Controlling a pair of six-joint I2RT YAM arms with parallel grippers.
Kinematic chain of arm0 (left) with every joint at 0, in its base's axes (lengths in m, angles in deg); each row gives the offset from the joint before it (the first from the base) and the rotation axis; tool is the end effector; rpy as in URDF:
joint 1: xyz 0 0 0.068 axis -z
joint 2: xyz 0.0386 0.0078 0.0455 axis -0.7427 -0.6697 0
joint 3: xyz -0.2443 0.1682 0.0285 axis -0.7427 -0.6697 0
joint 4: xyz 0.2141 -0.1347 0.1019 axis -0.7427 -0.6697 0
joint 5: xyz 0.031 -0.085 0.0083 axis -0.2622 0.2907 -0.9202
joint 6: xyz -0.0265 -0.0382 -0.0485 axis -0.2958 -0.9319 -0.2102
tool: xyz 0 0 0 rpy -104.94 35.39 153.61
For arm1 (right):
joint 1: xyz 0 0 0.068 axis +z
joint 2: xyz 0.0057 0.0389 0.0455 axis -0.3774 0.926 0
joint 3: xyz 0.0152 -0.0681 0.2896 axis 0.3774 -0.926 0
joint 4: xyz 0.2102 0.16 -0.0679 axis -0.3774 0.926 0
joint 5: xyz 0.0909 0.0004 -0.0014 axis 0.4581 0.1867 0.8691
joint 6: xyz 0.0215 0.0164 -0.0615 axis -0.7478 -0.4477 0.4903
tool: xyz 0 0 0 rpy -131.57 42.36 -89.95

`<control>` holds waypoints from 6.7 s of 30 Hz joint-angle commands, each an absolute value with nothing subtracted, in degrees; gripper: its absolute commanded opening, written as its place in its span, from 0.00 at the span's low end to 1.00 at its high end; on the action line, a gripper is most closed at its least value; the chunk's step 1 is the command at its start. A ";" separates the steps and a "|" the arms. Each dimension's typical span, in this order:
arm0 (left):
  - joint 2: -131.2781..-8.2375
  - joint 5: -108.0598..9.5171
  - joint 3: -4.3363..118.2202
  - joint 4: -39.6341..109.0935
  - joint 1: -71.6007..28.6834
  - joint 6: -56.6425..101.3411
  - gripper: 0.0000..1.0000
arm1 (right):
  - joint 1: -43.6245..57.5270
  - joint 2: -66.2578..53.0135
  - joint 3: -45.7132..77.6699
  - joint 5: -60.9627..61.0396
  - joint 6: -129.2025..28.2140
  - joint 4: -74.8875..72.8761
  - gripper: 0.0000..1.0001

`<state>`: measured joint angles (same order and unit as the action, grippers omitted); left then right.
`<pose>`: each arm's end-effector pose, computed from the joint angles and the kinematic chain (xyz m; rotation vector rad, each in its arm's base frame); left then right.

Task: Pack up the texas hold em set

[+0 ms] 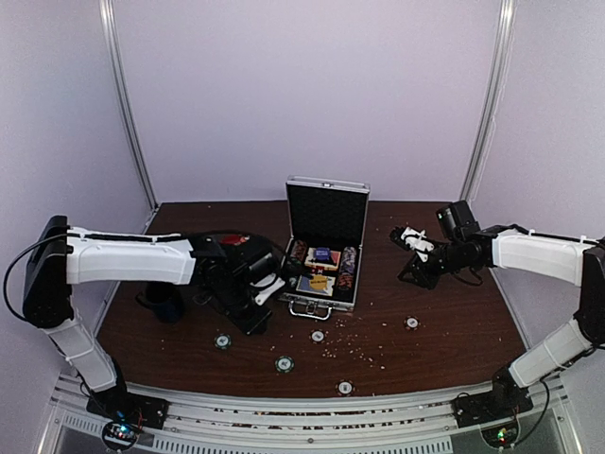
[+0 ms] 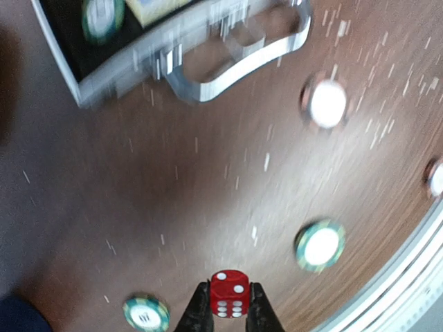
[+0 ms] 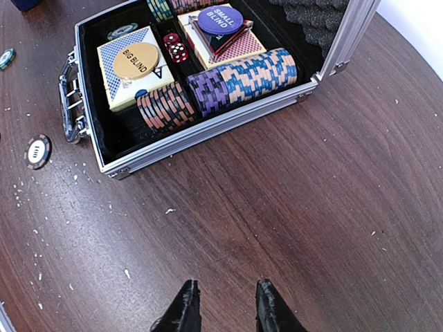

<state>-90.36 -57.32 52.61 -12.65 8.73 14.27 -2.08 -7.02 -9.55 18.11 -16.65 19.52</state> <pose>0.1874 -0.2856 0.2111 0.9231 2.7544 -0.2653 0.2743 0.1250 0.2245 -1.1368 2.1296 0.4978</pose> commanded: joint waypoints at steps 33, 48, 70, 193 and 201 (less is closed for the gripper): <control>-130.97 -54.54 100.13 3.05 0.93 23.89 0.11 | -2.15 -4.94 -7.93 16.08 -14.81 20.52 0.28; -133.76 -53.95 100.92 2.91 0.65 23.35 0.12 | -2.05 -4.59 -7.54 15.69 -13.97 21.41 0.29; -134.96 -55.20 102.64 2.89 0.56 21.80 0.26 | -1.71 -3.87 -7.39 14.92 -13.10 22.20 0.31; -103.00 -52.34 58.60 -10.05 17.30 28.33 0.57 | -7.76 -20.76 -18.13 19.03 -11.61 22.37 0.75; -105.78 -54.06 59.48 -11.21 18.05 28.88 0.58 | -7.74 -20.74 -18.07 19.29 -11.34 22.72 0.75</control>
